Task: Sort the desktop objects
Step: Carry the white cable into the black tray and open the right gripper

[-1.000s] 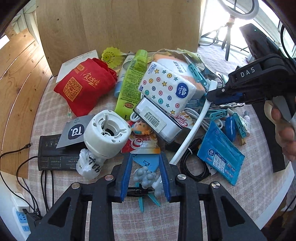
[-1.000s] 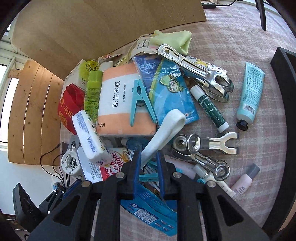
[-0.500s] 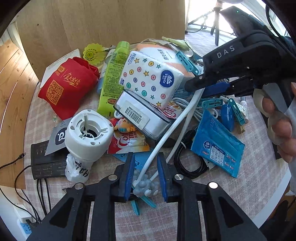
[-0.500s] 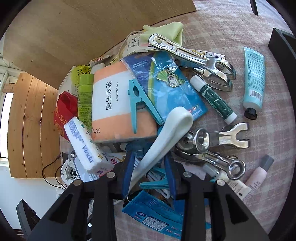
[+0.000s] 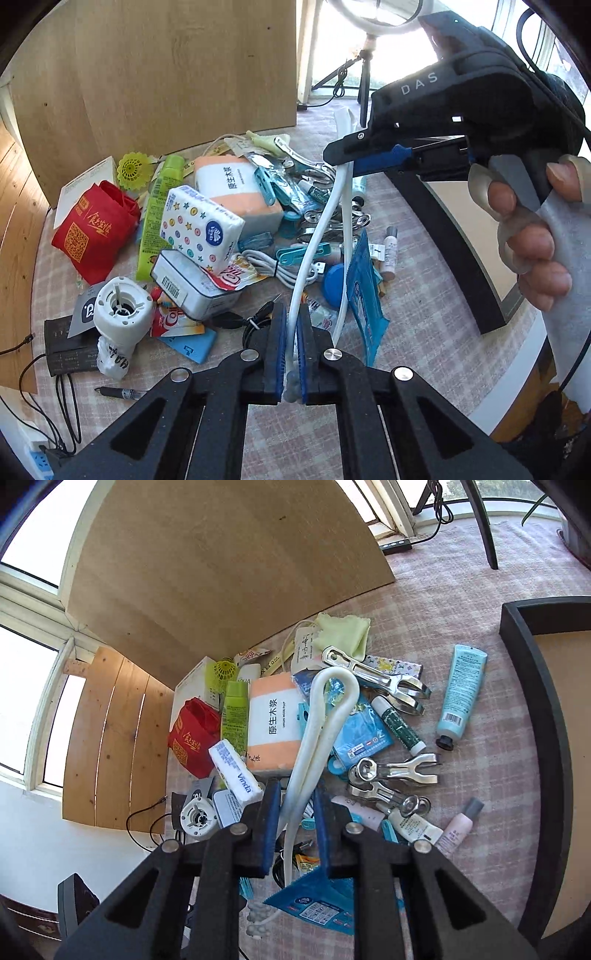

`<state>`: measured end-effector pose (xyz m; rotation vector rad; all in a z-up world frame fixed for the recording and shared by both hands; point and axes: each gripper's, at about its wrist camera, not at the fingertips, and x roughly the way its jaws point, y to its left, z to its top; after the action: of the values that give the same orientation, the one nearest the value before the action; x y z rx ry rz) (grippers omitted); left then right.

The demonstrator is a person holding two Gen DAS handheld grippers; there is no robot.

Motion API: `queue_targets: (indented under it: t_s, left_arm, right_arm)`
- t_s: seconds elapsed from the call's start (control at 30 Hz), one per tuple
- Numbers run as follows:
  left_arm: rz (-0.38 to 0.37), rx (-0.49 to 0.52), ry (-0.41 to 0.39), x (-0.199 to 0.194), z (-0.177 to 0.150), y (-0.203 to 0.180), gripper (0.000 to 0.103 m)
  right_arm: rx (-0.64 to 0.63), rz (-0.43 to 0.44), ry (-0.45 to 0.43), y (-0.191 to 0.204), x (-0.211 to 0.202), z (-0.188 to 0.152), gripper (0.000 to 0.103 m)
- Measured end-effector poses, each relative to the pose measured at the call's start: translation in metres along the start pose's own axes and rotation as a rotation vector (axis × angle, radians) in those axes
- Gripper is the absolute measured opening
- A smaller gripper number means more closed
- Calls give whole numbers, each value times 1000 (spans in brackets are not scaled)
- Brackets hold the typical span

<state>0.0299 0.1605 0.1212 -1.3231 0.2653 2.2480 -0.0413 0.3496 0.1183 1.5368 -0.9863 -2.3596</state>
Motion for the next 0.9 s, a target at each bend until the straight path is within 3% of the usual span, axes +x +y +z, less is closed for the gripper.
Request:
queue_targets:
  t_s: [0.1,0.33,0.67,0.9]
  left_arm:
    - [-22,16,-25,-1,13,-23,4]
    - [-106,77,-51,9,46,-93,4]
    - [-236,74,-8,59,83,-198,4]
    - [-280,131,3,69,104,-261,5]
  right_arm:
    - [38,25,-27,-15,-27,10,16]
    - [43,-15,-81,-54,-78,27,14]
    - [94,-154,-125,-146,-145,51,13]
    - [103,-242,-147,-192,-186,61,13]
